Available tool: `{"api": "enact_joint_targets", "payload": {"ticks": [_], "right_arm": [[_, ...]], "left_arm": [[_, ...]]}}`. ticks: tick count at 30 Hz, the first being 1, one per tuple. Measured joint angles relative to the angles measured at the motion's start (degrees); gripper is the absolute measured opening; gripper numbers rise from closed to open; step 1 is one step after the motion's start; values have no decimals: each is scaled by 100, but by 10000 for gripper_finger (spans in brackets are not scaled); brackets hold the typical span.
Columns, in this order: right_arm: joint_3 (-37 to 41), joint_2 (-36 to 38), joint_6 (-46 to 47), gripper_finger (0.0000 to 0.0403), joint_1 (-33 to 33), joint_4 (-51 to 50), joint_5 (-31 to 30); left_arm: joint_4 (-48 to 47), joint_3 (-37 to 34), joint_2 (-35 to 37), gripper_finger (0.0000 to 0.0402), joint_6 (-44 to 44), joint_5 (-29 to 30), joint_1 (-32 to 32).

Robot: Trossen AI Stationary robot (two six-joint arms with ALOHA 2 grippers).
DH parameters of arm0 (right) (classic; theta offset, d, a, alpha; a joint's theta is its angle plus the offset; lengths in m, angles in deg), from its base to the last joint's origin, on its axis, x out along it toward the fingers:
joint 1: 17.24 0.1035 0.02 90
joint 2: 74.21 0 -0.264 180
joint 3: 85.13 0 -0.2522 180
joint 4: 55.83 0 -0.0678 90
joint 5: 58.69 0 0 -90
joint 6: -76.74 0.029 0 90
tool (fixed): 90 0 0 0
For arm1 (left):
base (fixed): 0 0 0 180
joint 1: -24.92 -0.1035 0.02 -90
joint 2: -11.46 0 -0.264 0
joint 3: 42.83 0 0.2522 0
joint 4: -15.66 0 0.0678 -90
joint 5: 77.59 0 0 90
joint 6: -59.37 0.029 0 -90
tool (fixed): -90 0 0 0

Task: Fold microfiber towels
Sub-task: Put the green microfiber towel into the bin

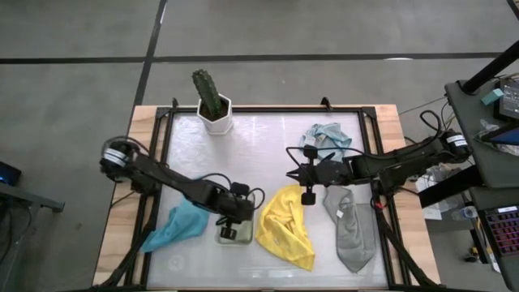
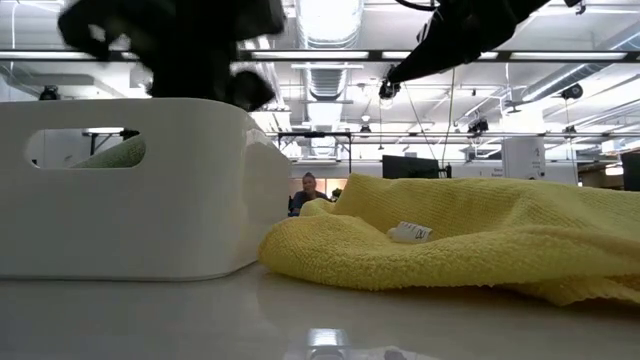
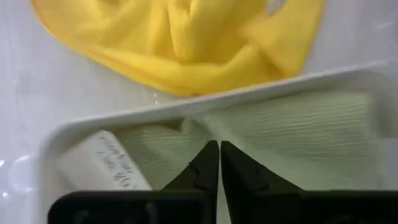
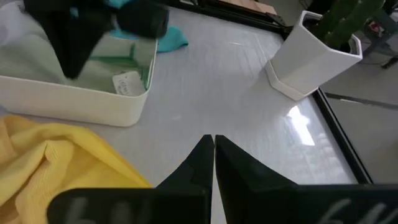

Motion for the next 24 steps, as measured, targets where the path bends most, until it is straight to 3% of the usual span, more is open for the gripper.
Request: {"api": "enact_joint_targets", "payload": {"ticks": [7, 19, 24], "right_arm": [[12, -7, 42, 9, 0, 1, 0], [20, -11, 42, 9, 0, 3, -2], [20, -11, 85, 9, 0, 3, -2]], "left_arm": [[330, -140, 324, 3, -139, -513, 143], [805, -283, -576, 3, -428, -1037, 187], [750, -273, -533, 3, -426, -1037, 179]]}}
